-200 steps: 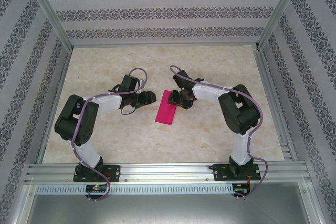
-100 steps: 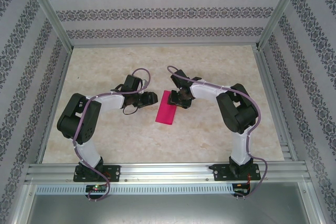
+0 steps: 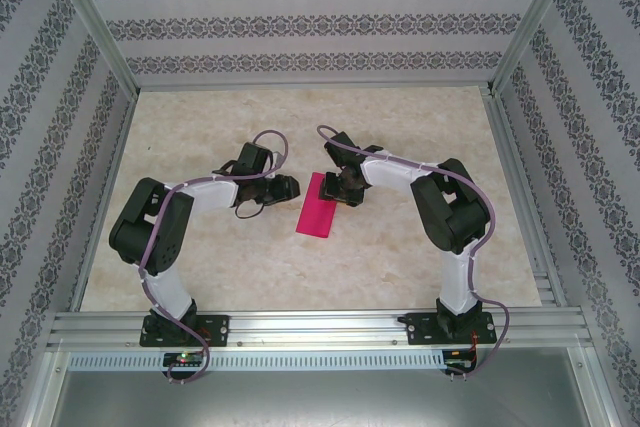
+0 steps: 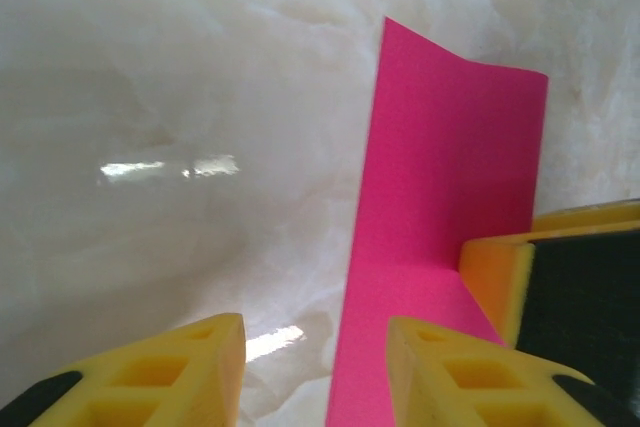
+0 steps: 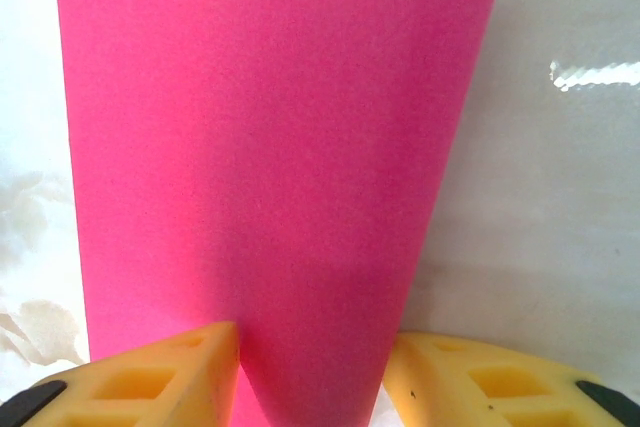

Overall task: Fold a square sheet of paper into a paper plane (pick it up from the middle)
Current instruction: Hold the square sheet of paper at the center of the table.

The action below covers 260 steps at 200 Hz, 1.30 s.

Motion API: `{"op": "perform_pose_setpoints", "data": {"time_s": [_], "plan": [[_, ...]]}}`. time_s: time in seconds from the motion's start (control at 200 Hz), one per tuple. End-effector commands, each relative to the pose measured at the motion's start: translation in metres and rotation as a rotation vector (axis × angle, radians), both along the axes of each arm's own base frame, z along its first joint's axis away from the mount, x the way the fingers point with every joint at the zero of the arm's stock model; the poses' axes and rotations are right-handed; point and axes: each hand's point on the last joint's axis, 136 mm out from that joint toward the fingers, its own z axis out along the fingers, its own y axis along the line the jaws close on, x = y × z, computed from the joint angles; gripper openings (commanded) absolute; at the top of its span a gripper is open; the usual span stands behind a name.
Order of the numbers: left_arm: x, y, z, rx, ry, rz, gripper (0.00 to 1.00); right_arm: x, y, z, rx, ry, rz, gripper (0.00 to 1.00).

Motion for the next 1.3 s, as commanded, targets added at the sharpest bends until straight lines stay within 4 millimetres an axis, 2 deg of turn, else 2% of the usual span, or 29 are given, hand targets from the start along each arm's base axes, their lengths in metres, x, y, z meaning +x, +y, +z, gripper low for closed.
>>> {"op": "perform_pose_setpoints", "data": {"time_s": [0.0,0.12,0.37,0.774,1.009,1.114,1.214,1.294], "plan": [[0.000,-0.026,0.014,-0.054,-0.034,-0.086,0.38,-0.044,-0.055,-0.084,-0.256,0.180,-0.002,0.48],[-0.006,-0.037,0.011,-0.067,-0.009,-0.125,0.32,-0.044,-0.055,-0.085,-0.260,0.185,-0.006,0.48],[-0.013,-0.047,-0.002,-0.061,0.050,-0.169,0.16,-0.045,-0.055,-0.087,-0.261,0.190,-0.012,0.48],[-0.017,-0.057,-0.016,-0.071,0.102,-0.193,0.12,-0.046,-0.055,-0.090,-0.259,0.197,-0.016,0.48],[-0.021,-0.045,-0.035,0.012,0.156,-0.165,0.11,-0.047,-0.054,-0.089,-0.255,0.195,-0.015,0.48],[-0.028,-0.033,-0.051,0.086,0.213,-0.145,0.08,-0.045,-0.052,-0.085,-0.244,0.188,-0.020,0.48],[-0.037,-0.021,-0.065,0.149,0.258,-0.124,0.07,-0.037,-0.043,-0.069,-0.204,0.155,-0.024,0.48],[-0.043,-0.014,-0.073,0.180,0.283,-0.115,0.06,-0.026,-0.033,-0.045,-0.141,0.103,-0.036,0.49]]}}
